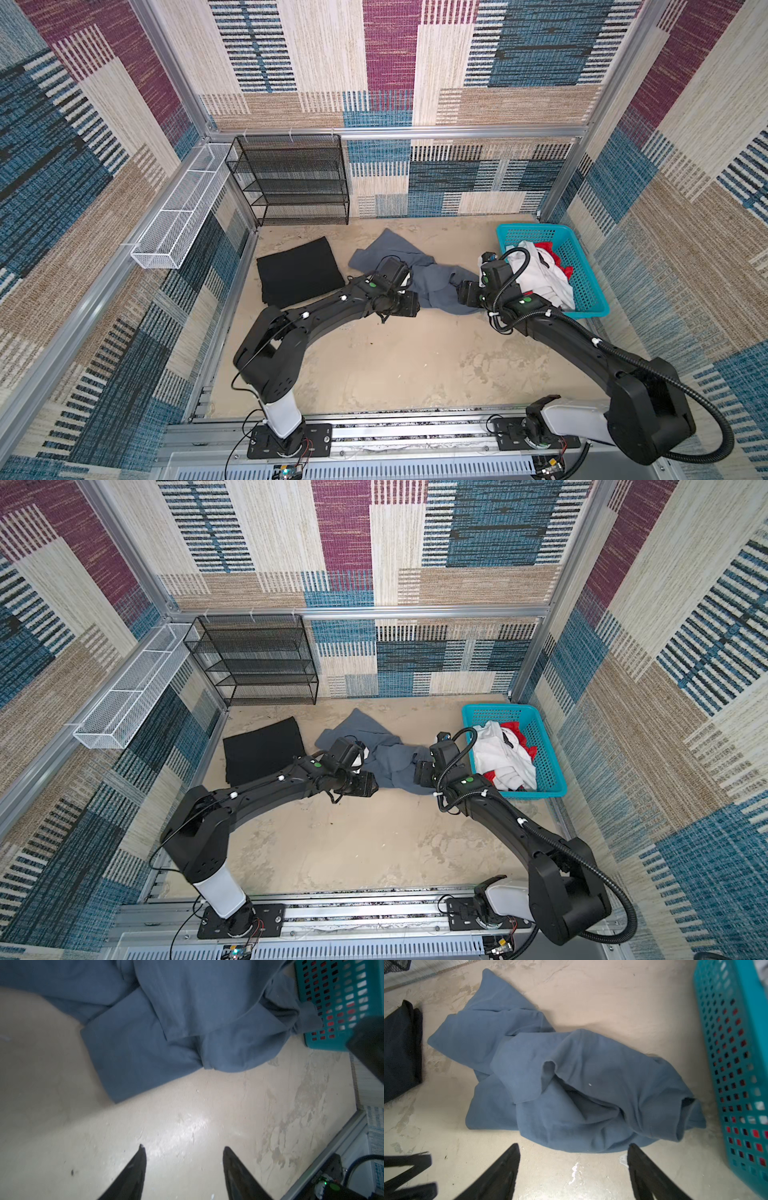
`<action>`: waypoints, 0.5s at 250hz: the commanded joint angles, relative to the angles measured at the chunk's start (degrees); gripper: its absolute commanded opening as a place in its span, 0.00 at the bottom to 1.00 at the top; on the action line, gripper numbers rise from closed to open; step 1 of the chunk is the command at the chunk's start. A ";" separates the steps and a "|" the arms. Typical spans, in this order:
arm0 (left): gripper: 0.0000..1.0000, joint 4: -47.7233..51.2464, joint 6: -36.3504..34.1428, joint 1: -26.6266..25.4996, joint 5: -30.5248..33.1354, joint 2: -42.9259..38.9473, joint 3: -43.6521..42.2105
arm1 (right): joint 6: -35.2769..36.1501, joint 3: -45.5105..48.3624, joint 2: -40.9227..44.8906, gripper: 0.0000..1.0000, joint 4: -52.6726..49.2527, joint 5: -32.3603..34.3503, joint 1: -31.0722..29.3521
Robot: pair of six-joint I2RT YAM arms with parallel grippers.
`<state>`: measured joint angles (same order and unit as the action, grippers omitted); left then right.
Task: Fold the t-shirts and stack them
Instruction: 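Grasp the grey-blue t-shirt edge with the left gripper while the right gripper hovers nearby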
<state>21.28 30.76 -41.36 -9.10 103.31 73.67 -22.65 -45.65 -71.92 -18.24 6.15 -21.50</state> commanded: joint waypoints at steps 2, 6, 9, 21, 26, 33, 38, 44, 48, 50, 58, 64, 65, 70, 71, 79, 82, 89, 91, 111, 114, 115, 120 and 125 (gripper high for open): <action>0.58 -2.00 3.29 -0.30 -0.83 5.74 5.98 | -0.01 1.45 2.48 0.82 0.00 -1.34 1.49; 0.58 -2.00 3.40 -0.34 -0.89 6.55 6.87 | 0.25 1.70 2.77 0.82 0.02 -1.61 1.72; 0.58 -2.04 3.51 -0.38 -0.91 7.19 7.47 | 0.36 1.81 2.93 0.82 0.04 -1.65 1.79; 0.57 -2.29 3.95 -0.38 -1.13 9.41 9.67 | 1.05 2.33 3.59 0.83 0.05 -2.16 2.31; 0.57 -2.18 4.13 -0.38 -1.22 10.33 10.63 | 1.22 2.64 3.86 0.83 0.05 -2.33 2.49; 0.56 -1.81 4.54 -0.38 -0.87 11.58 12.00 | 1.62 3.06 4.19 0.84 0.02 -2.59 2.81; 0.56 -1.61 4.86 -0.38 -0.60 12.49 12.96 | 1.85 3.35 4.37 0.84 0.00 -2.78 3.01; 0.56 -1.41 5.16 -0.38 -0.32 13.46 14.01 | 1.99 3.60 4.65 0.84 0.04 -3.02 3.19; 0.55 -1.24 5.35 -0.38 -0.36 14.12 14.67 | 2.08 3.83 4.87 0.84 0.05 -3.21 3.34; 0.55 -1.20 5.45 -0.38 -0.31 14.42 15.02 | 2.20 3.93 4.97 0.84 0.05 -3.31 3.38; 0.55 -0.98 5.93 -0.38 -0.26 15.72 16.42 | 2.45 4.31 5.33 0.84 0.13 -3.70 3.56; 0.55 -0.54 6.34 -0.38 -0.17 16.75 17.52 | 2.52 4.49 5.53 0.84 0.12 -3.93 3.72; 0.55 -0.45 6.38 -0.38 -0.06 16.93 17.72 | 2.63 4.57 5.64 0.84 0.13 -3.97 3.74; 0.55 -0.06 6.62 -0.38 0.15 17.73 18.62 | 2.75 4.75 5.81 0.84 0.13 -4.16 3.82; 0.55 0.05 6.65 -0.38 0.23 17.90 18.79 | 2.72 4.76 5.78 0.84 0.13 -4.19 3.82; 0.55 0.61 6.98 -0.38 0.49 19.15 20.12 | 2.88 4.98 6.04 0.84 0.00 -4.35 3.96; 0.54 0.75 7.07 -0.38 0.63 19.53 20.56 | 2.93 5.03 6.21 0.84 0.04 -4.51 4.00; 0.54 0.79 7.22 -0.38 0.72 20.40 21.40 | 3.09 5.23 6.40 0.84 0.04 -4.66 4.01; 0.54 0.78 7.34 -0.38 0.77 20.65 21.58 | 3.14 5.26 6.50 0.84 0.04 -4.80 4.05; 0.45 0.41 7.86 -0.32 0.85 22.33 23.18 | 3.45 5.73 6.97 0.84 0.05 -5.27 4.18; 0.43 0.46 7.90 -0.38 0.96 22.56 23.41 | 3.43 5.87 6.97 0.84 0.00 -5.27 4.20; 0.43 0.49 7.91 -0.38 0.95 22.60 23.47 | 3.51 5.85 6.97 0.84 -0.02 -5.27 4.19; 0.40 0.68 7.91 -0.38 1.14 22.85 23.81 | 3.58 6.00 7.04 0.84 -0.06 -5.27 4.26; 0.37 0.73 7.92 -0.38 1.19 23.06 24.04 | 3.62 6.15 7.12 0.84 -0.07 -5.32 4.27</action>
<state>20.88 37.34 -41.76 -9.06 124.92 95.55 -20.08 -40.01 -65.41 -19.07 1.98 -17.28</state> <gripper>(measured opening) 0.444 0.839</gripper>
